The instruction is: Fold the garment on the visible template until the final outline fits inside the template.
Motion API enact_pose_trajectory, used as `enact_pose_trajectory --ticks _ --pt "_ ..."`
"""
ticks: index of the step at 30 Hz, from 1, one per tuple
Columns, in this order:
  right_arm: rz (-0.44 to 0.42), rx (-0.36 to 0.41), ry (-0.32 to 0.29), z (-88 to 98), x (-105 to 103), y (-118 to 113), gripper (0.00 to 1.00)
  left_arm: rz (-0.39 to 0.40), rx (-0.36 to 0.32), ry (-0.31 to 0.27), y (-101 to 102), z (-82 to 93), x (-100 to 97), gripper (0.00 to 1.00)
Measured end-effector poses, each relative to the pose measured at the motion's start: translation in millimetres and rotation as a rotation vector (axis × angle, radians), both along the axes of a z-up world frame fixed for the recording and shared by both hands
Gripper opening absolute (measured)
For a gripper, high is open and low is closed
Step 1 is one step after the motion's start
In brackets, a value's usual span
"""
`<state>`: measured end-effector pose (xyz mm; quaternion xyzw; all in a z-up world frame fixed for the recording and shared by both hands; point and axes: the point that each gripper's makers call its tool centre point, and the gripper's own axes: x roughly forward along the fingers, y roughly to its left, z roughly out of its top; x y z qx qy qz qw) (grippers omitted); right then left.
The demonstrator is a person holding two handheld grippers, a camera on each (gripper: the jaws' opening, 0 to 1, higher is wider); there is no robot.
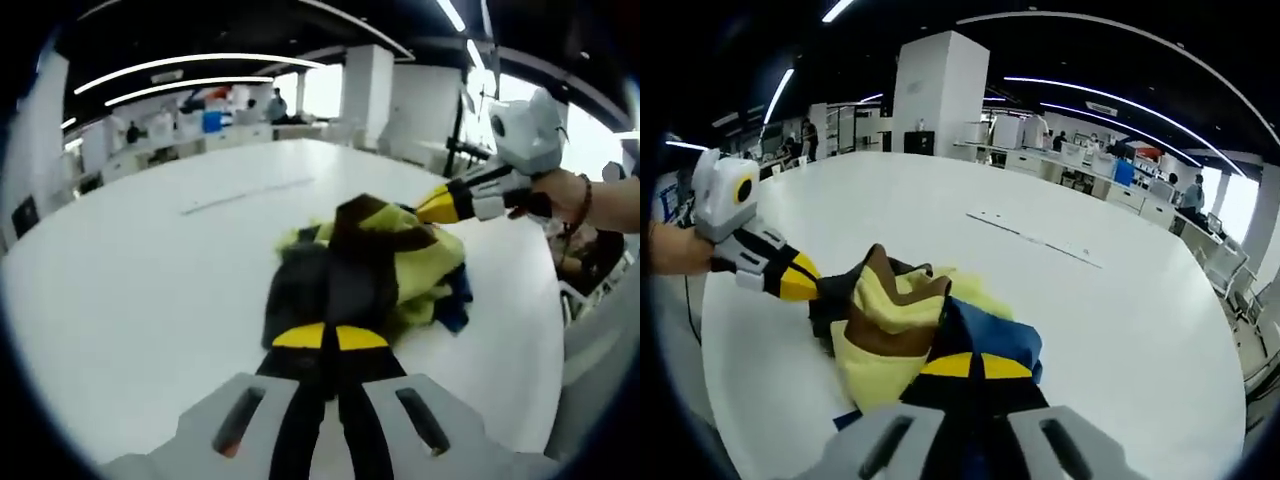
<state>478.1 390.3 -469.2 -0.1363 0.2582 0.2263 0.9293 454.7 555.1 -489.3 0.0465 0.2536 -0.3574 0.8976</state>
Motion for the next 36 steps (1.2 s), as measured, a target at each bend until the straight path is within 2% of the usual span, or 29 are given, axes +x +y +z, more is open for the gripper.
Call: enact_pose_trajectory --ticks 3,4,6,9,12,20,27,33,36 --pt "-0.046 0.005 -0.05 14.8 2 -11 0.0 0.042 -0.046 -0.009 6 11.6 0.9 0.0" --pt "-0.059 0.009 -0.064 19.4 3 -14 0.0 0.063 -0.086 -0.027 8 21.9 2.5 0.0" --pt "-0.074 0.005 -0.084 27.5 3 -20 0.0 0.092 -0.111 -0.042 15 34.6 2.9 0.0" --pt "-0.107 0.002 -0.124 44.6 2 -31 0.0 0.103 -0.1 -0.083 25 51.3 2.5 0.0" --pt "-0.103 -0.001 -0.135 52.7 -1 -35 0.0 0.096 -0.064 -0.118 31 61.3 1.6 0.0" --pt "-0.122 -0.029 -0.173 69.5 -6 -52 0.0 0.122 -0.084 -0.128 43 78.6 2.0 0.0" --pt "-0.151 -0.045 -0.201 86.1 1 -72 0.0 0.147 -0.082 -0.175 57 107.1 8.8 0.0" --pt "-0.195 -0.028 -0.223 102.7 14 -93 0.0 0.163 -0.073 -0.231 67 132.5 27.6 0.0" --pt "-0.213 -0.008 -0.22 105.7 23 -101 0.0 0.173 -0.072 -0.228 69 135.4 42.9 0.0"
